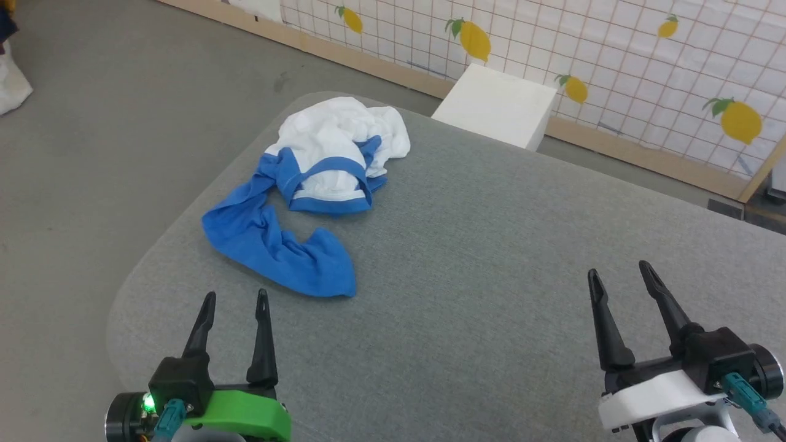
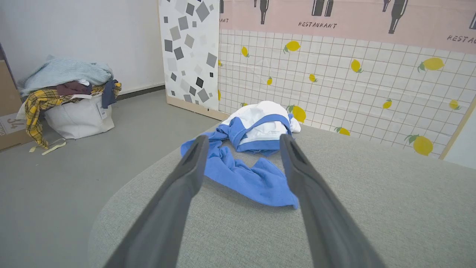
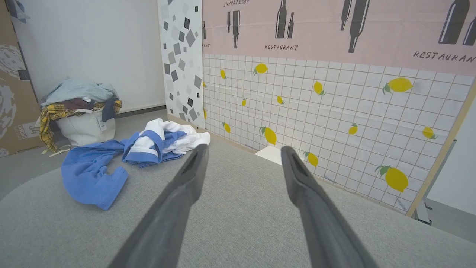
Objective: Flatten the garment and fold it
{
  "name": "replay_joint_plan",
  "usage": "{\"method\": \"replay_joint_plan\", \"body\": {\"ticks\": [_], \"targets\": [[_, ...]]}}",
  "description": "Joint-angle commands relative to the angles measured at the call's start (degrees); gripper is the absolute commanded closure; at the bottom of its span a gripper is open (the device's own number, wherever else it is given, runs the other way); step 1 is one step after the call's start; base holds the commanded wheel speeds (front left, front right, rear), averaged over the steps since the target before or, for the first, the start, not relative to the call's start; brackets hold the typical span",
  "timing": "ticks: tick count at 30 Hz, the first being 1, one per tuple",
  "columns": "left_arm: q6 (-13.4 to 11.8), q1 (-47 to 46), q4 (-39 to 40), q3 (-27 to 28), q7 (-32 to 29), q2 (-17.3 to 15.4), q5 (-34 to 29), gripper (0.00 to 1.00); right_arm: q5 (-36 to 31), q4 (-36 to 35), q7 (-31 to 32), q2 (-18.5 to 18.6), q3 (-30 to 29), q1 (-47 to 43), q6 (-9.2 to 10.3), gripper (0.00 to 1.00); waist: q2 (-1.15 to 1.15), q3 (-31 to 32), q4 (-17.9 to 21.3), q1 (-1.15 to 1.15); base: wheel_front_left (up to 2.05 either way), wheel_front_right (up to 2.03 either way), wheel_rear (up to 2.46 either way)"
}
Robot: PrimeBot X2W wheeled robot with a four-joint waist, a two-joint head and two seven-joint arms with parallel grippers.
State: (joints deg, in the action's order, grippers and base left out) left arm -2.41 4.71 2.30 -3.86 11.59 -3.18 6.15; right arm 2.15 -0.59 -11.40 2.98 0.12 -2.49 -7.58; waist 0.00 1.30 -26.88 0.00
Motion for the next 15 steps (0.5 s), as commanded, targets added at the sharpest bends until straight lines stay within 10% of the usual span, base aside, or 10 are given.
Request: {"method": "replay_joint_plan", "body": {"ticks": [1, 15], "targets": [[-0.2, 0.8, 0.2, -0.1, 0.6, 0.2, 0.7, 0.00, 0.6, 0.1, -0.7, -0.1, 0.2, -0.8, 0.07, 0.00, 0.00, 0.1, -0.5, 0.00, 0.00, 0.00, 0.00], [-0.6, 1.4, 0.3, -0.7, 2.3, 0.3, 1.5, 0.00, 0.9, 0.4, -2.4, -0.1, 0.3, -1.4, 0.08, 0.00, 0.00, 0.2, -3.8, 0.00, 0.00, 0.00, 0.00]]}}
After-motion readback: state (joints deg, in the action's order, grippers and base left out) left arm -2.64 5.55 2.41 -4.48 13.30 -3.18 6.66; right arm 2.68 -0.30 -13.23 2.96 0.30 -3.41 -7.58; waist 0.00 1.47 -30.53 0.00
